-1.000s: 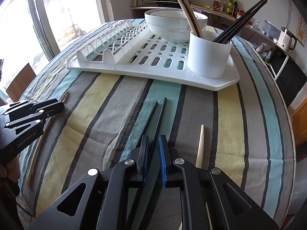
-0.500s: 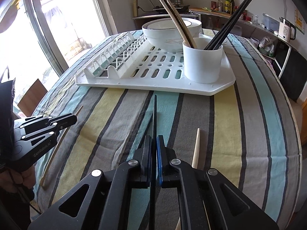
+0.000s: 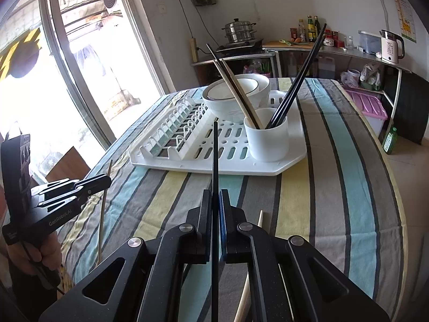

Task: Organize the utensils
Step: 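Lift both held chopsticks upright and carry them over the white cup, then lower both chopsticks into the white cup and open both tools, then withdraw both tools from the cup toward the last chopsticks on the cloth, then grasp a black chopstick with the left tool while the right tool grasps a wooden chopstick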

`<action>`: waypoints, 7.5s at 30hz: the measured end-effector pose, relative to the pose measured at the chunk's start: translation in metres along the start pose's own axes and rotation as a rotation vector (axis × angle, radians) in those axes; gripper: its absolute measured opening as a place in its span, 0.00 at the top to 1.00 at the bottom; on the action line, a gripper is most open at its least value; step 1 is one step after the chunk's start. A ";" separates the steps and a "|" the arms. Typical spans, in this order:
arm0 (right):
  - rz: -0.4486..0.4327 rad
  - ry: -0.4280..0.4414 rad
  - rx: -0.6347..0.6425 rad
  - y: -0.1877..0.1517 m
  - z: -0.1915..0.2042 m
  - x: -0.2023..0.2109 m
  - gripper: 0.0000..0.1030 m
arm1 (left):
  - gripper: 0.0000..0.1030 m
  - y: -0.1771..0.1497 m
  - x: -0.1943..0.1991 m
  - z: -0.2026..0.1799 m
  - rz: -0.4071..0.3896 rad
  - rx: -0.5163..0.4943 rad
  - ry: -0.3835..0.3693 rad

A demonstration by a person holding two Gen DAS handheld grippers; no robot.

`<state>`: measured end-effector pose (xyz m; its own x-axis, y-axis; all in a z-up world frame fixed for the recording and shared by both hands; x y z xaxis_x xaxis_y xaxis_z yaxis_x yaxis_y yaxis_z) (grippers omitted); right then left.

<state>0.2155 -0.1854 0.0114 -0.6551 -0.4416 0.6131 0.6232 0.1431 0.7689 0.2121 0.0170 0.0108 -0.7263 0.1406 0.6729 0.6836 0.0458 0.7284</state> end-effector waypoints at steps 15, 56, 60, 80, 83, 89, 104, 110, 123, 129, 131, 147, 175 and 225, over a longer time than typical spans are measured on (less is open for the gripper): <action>-0.109 0.017 0.018 0.004 0.003 0.053 0.95 | 0.95 0.017 0.046 -0.019 -0.098 -0.012 -0.063; -0.254 -0.067 0.031 0.072 -0.038 0.079 0.95 | 0.95 0.099 0.036 -0.080 -0.134 -0.040 -0.217; -0.261 -0.077 0.028 0.089 -0.048 0.071 0.95 | 0.95 0.119 0.024 -0.090 -0.133 -0.039 -0.232; -0.313 -0.087 0.013 0.158 -0.081 0.034 0.95 | 0.95 0.198 -0.029 -0.120 -0.159 -0.007 -0.280; -0.312 -0.085 0.011 0.164 -0.084 0.026 0.95 | 0.95 0.204 -0.038 -0.120 -0.157 0.000 -0.284; -0.304 -0.085 0.008 0.169 -0.089 0.011 0.95 | 0.95 0.209 -0.056 -0.126 -0.155 -0.003 -0.288; -0.244 -0.076 -0.026 0.150 -0.100 -0.021 0.95 | 0.95 0.191 -0.092 -0.122 -0.096 0.016 -0.277; -0.217 -0.084 -0.046 0.140 -0.108 -0.029 0.95 | 0.95 0.176 -0.100 -0.116 -0.066 0.029 -0.260; -0.174 -0.104 -0.089 0.126 -0.124 -0.039 0.94 | 0.93 0.157 -0.109 -0.101 -0.047 0.054 -0.215; -0.160 -0.098 -0.099 0.127 -0.126 -0.037 0.94 | 0.92 0.156 -0.110 -0.095 -0.039 0.073 -0.204; -0.159 -0.107 -0.091 0.126 -0.125 -0.035 0.93 | 0.92 0.155 -0.108 -0.095 -0.044 0.070 -0.206; -0.189 -0.105 -0.057 0.093 -0.102 0.007 0.83 | 0.91 0.123 -0.068 -0.082 -0.096 0.056 -0.184; -0.123 -0.071 -0.011 -0.046 -0.028 0.067 0.83 | 0.91 -0.039 0.010 -0.062 -0.033 0.059 -0.191; 0.201 -0.099 0.059 -0.062 -0.034 -0.057 0.82 | 0.91 -0.058 -0.079 -0.092 0.188 -0.035 -0.138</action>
<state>0.2285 -0.1987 -0.0779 -0.5607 -0.3098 0.7679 0.7215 0.2724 0.6366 0.2230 -0.0877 -0.0722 -0.5681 0.2774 0.7748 0.8013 -0.0282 0.5977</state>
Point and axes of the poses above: each gripper's, at about its wrist camera, not at the fingertips, and x roughly against the way its jaws point, z to its left, y to its top, the point moved 6 cm from there along -x, roughly the way its jaws point, and after that the axes turned 7 degrees about x, right-handed, at the moved point
